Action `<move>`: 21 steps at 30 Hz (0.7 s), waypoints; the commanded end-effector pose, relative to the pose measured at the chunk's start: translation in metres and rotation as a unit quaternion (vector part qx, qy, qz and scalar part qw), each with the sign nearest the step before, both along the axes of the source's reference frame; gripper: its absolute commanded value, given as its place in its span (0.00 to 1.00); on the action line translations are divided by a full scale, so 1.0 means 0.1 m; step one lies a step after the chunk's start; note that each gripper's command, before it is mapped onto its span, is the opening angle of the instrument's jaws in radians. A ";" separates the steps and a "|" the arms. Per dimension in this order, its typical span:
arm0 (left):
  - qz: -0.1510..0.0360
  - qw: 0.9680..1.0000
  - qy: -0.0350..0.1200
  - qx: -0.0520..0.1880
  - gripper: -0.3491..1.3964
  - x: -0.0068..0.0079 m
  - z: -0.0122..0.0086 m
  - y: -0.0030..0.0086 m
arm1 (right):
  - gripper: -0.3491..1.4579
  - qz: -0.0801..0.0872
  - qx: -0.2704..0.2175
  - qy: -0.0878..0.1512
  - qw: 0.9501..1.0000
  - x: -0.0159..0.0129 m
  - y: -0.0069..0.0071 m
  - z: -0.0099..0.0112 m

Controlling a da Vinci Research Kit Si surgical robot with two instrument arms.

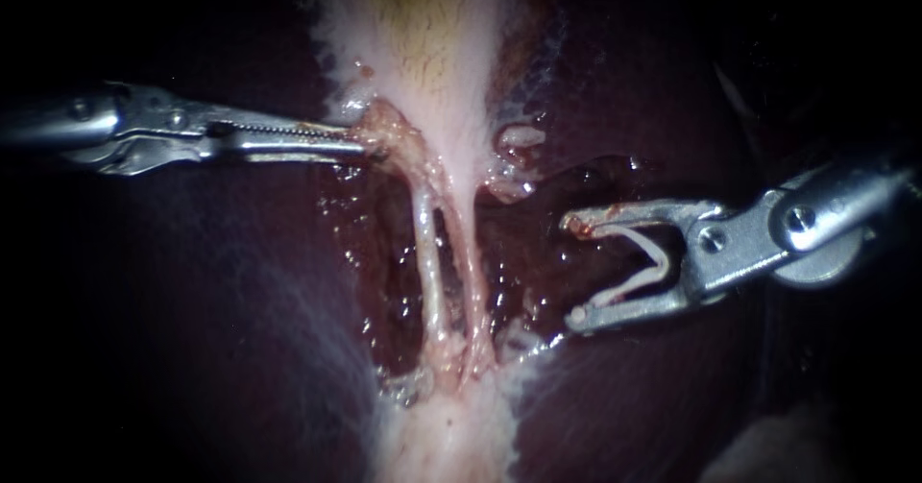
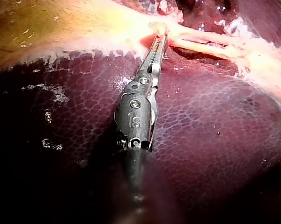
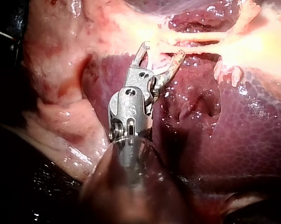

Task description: Grabbing gallbladder

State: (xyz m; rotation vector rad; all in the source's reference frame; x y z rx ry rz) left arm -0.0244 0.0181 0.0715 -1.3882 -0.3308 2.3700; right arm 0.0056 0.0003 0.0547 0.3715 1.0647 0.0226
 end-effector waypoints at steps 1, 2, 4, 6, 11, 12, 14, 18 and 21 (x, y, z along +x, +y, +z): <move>0.000 1.000 -0.003 0.000 0.00 0.002 -0.003 0.001 | 0.46 0.000 0.000 0.000 1.000 0.000 0.000 0.000; -0.001 1.000 -0.006 0.001 0.00 0.004 -0.006 0.002 | 0.46 0.000 0.000 0.000 1.000 0.000 0.000 0.000; -0.004 1.000 -0.012 0.002 0.00 0.009 -0.015 0.005 | 0.46 0.000 0.000 0.000 1.000 0.000 0.000 0.000; -0.008 1.000 -0.017 0.002 0.00 0.013 -0.026 0.009 | 0.46 0.000 0.000 0.000 1.000 0.000 0.000 0.000; -0.016 1.000 -0.023 0.004 0.00 0.020 -0.049 0.015 | 0.46 0.000 0.000 0.000 1.000 -0.001 0.000 0.000; -0.016 1.000 -0.023 0.004 0.00 0.020 -0.051 0.015 | 0.46 0.000 0.000 0.000 1.000 0.000 0.000 0.000; -0.017 1.000 -0.024 0.004 0.00 0.020 -0.053 0.014 | 0.46 0.000 0.000 0.000 1.000 0.000 0.000 0.000; -0.017 1.000 -0.024 0.004 0.00 0.020 -0.053 0.014 | 0.46 0.000 0.000 0.000 1.000 0.000 0.000 0.000; -0.017 1.000 -0.024 0.004 0.00 0.021 -0.053 0.014 | 0.46 0.000 0.000 0.000 1.000 0.000 0.000 0.000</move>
